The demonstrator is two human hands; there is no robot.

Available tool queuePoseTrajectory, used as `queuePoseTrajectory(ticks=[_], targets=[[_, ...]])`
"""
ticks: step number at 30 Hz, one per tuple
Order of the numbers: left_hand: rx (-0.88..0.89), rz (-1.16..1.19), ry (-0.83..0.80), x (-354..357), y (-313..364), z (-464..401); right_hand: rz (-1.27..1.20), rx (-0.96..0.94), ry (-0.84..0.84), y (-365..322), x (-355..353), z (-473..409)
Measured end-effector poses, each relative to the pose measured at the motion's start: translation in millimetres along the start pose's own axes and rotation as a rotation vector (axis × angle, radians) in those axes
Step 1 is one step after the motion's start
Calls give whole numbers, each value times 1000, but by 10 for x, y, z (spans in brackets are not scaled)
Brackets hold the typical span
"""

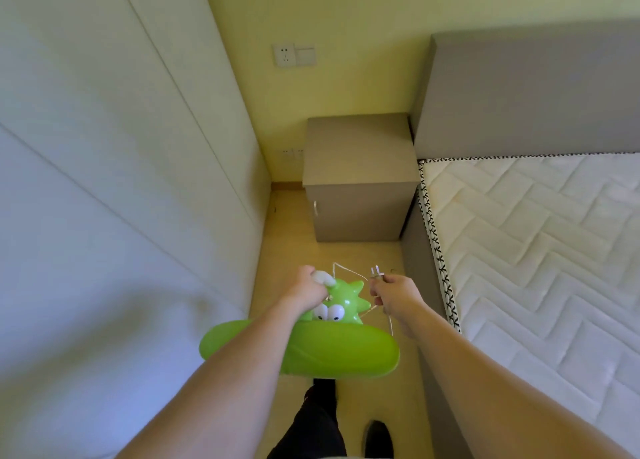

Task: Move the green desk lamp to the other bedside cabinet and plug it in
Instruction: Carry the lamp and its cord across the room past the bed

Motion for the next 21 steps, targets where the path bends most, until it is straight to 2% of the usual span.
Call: queuePoseTrajectory(ticks=[11,21], targets=[[248,-83,71,-1123,982,-1481,-71,-153,177,-1782,165,-978],[325,75,169,-1859,1352,-2225,-150,-191,244,-2590,292,-1462]])
Point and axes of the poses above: each hand's wrist, its own z-axis away from the middle knuckle, its own x-axis out of the palm, y = z × x, the point moved 6 cm from there along -z, towards the middle knuckle, and after that the axes turned 6 degrees about y, right-handed, at the moved point
